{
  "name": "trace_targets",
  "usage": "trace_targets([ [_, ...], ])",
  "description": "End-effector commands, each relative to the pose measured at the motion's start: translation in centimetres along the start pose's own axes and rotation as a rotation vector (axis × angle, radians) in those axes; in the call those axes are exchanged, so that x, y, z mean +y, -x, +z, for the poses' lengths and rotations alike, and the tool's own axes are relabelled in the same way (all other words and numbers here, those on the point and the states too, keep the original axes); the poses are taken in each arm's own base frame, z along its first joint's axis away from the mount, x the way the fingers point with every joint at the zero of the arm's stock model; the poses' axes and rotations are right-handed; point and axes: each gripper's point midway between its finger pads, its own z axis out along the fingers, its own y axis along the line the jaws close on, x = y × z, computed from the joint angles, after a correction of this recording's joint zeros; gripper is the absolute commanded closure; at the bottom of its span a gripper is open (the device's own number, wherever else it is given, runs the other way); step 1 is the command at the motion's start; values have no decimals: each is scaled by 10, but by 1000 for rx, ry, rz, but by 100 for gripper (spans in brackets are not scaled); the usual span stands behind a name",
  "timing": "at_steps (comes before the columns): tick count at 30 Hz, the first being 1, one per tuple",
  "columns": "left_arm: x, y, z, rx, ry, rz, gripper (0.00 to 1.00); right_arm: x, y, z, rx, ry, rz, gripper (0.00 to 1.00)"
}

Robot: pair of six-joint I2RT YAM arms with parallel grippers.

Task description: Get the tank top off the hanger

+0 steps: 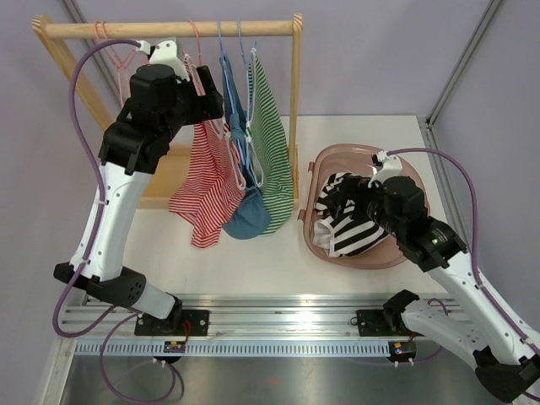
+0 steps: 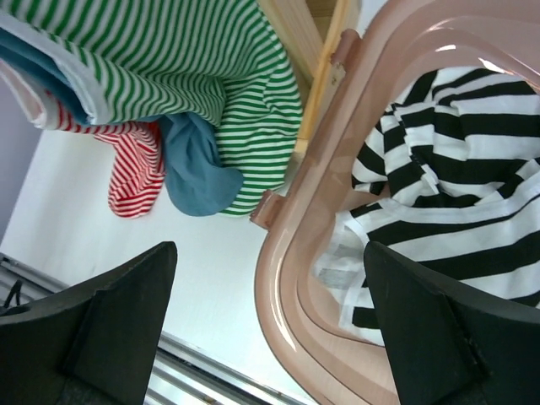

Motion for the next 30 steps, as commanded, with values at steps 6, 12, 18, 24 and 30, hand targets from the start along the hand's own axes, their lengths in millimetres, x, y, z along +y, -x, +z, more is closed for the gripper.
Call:
trace_targets([
  [6,18,28,24,-99,151,38,43,29,15,-19,-56,159,20,1],
  [12,27,23,34,-67,204,79,66,30,14,-21,-53,169,15,1],
  [18,40,24,31,-60,246,80,96,32,17,-23,-59,179,7,1],
  [24,43,48,3,-123,232,72,100,35,18,-21,-56,188,8,1],
  [30,38,70,-25,-167,148,59,100,39,20,-22,-63,208,4,1],
])
